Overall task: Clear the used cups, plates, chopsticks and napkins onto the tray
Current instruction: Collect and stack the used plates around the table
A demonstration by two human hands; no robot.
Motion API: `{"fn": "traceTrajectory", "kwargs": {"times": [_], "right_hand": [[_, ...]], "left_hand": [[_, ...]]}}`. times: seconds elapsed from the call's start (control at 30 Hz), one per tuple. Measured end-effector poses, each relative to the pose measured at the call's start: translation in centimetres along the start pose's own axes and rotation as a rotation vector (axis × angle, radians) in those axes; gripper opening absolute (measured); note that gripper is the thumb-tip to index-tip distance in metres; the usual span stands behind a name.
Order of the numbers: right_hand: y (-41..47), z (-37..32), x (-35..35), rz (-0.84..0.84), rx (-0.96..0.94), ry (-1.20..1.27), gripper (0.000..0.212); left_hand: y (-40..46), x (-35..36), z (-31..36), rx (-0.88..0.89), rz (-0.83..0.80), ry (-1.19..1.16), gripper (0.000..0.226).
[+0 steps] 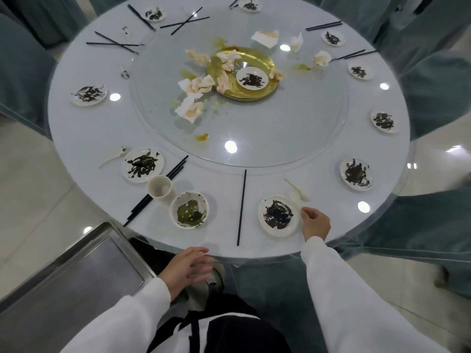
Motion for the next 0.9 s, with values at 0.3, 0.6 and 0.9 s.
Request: {"fn": "traceTrajectory", "kwargs": {"times": [0.3,0.6,0.9], "right_hand": [[-0.7,0.3,1.1,0.106,0.016,-0.113,0.026],[-4.0,3.2,3.1,0.089,0.229,0.005,0.028],[-4.6,3.7,4.0,0.012,0.279,0.193,0.025]], "left_hand": [[-0.2,-1.0,-1.0,-0.028,0.06,-0.015,0.025],[-0.8,-1.1,-1.8,-0.045,0.098,-0.013,0.025],[-2.0,-2.1,-3.0,0.009,0.124,-0.068,0.028]]}}
Point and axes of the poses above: each hand's wrist, its own y-axis towards the middle knuckle, its own x-axis out of the palm, z = x × y, the point moved 1 cm from there along y, towards the middle knuckle, and after that the axes turned 7 degrees about -z, right-handed, at the moved point
